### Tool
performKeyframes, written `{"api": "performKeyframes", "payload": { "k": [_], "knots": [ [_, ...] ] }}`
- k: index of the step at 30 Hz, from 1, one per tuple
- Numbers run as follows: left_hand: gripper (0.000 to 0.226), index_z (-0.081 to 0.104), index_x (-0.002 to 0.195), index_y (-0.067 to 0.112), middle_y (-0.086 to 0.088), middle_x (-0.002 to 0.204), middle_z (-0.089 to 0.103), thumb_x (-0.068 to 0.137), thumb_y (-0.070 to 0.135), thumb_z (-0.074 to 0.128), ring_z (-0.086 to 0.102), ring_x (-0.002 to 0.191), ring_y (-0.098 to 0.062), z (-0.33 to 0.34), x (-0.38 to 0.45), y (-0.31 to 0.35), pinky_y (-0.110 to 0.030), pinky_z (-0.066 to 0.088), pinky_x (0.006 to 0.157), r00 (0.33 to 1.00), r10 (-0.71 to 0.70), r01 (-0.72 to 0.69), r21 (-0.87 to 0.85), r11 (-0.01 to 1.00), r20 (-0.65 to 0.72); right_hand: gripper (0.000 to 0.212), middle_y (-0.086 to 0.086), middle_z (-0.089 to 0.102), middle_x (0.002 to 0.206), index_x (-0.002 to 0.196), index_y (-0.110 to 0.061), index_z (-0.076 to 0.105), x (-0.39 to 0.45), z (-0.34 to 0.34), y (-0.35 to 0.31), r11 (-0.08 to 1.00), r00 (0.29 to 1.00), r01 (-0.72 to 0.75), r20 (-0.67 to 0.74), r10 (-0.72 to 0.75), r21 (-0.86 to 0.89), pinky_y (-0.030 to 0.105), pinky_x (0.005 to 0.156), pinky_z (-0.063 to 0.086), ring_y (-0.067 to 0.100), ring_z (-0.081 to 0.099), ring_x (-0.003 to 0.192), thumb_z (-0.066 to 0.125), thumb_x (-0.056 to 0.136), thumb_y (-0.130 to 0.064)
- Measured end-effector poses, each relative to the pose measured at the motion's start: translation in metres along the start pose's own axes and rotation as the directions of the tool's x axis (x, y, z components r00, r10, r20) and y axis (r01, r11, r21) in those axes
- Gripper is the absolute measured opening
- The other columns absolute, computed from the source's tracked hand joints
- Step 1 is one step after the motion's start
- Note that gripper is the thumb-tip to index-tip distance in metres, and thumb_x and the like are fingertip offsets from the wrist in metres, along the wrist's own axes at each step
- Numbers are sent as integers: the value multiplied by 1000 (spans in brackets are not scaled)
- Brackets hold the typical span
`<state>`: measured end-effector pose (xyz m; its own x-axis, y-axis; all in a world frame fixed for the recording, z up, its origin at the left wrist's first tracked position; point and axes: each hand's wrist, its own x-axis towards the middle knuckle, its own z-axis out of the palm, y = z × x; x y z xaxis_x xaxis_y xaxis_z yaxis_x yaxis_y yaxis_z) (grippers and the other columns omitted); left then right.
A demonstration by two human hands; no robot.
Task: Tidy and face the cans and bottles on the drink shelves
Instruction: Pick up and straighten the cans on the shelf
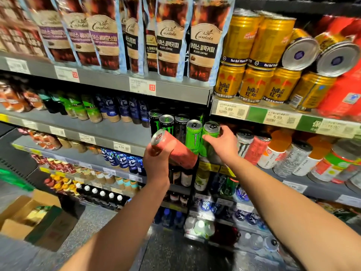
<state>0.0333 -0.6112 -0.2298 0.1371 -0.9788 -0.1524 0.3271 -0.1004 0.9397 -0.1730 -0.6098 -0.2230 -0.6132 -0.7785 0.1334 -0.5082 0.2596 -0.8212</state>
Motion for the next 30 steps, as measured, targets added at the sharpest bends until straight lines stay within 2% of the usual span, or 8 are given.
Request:
{"api": "performKeyframes", "payload": {
  "k": [3, 7, 11, 17, 21, 24, 27, 30],
  "knots": [
    [37, 73, 80, 44, 22, 79, 70, 46, 43, 85, 65, 86, -11, -8, -5, 1, -51, 55, 96, 999, 29, -28, -3, 1000, 45, 71, 10, 66, 124, 131, -8, 57, 9, 4, 3, 998, 998, -54, 35, 55, -9, 31, 85, 45, 30, 60, 114, 84, 74, -42],
    [37, 71, 84, 43, 19, 83, 72, 49, 48, 83, 66, 83, -6, -13, -9, -1, -53, 55, 93, 993, 85, -91, 74, 993, 80, 79, 11, 66, 124, 133, -6, 56, 14, 8, 9, 995, 994, -98, 39, 99, -22, 37, 91, 49, 31, 61, 113, 84, 72, -47],
    [38, 70, 87, 47, 18, 88, 72, 51, 50, 82, 67, 88, -6, -9, -15, -2, -47, 57, 92, 991, 71, -83, 106, 991, 118, 70, 6, 64, 111, 129, -9, 55, 8, 8, 11, 996, 995, -91, 34, 92, -12, 32, 79, 44, 27, 60, 104, 81, 76, -47],
    [37, 67, 91, 35, 22, 78, 69, 58, 40, 83, 62, 73, 3, 9, -27, -4, -19, 52, 69, 985, 87, -108, 133, 985, 151, 59, -7, 54, 89, 123, -11, 55, -5, 5, 22, 993, 990, -104, 101, 97, 56, 29, 74, 44, 13, 53, 79, 84, 76, -34],
    [32, 68, 97, 25, 14, 72, 65, 75, 7, 83, 57, 60, 6, 33, -37, -10, -8, 45, 56, 977, 122, -150, 162, 975, 173, 25, -6, 51, 74, 102, -17, 59, -27, -14, 36, 987, 998, -52, -21, 55, 150, 33, 70, 41, 13, 49, 69, 74, 84, -24],
    [37, 69, 103, 21, 8, 80, 68, 74, 5, 83, 59, 64, 7, 54, -45, -21, -7, 45, 59, 971, 138, -178, 207, 962, 194, 9, -9, 48, 65, 84, -21, 57, -41, -37, 45, 968, 996, -19, -85, 41, 250, 34, 66, 40, 12, 45, 64, 66, 86, -17],
    [47, 67, 115, 13, 2, 95, 71, 72, 4, 84, 64, 71, 6, 75, -56, -33, -12, 50, 67, 980, 73, -107, 182, 978, 186, 7, -7, 51, 75, 87, -19, 59, -46, -58, 57, 969, 991, 48, -135, -15, 241, 33, 70, 39, 14, 47, 72, 64, 85, -16],
    [54, 67, 114, 18, 5, 91, 67, 65, 15, 89, 61, 69, 5, 96, -69, -44, -16, 50, 67, 981, 56, -89, 174, 981, 187, 24, 5, 62, 99, 107, -10, 62, -44, -76, 69, 983, 960, 181, -223, -169, 36, 29, 80, 42, 23, 57, 93, 71, 84, -10]
  ]
}}
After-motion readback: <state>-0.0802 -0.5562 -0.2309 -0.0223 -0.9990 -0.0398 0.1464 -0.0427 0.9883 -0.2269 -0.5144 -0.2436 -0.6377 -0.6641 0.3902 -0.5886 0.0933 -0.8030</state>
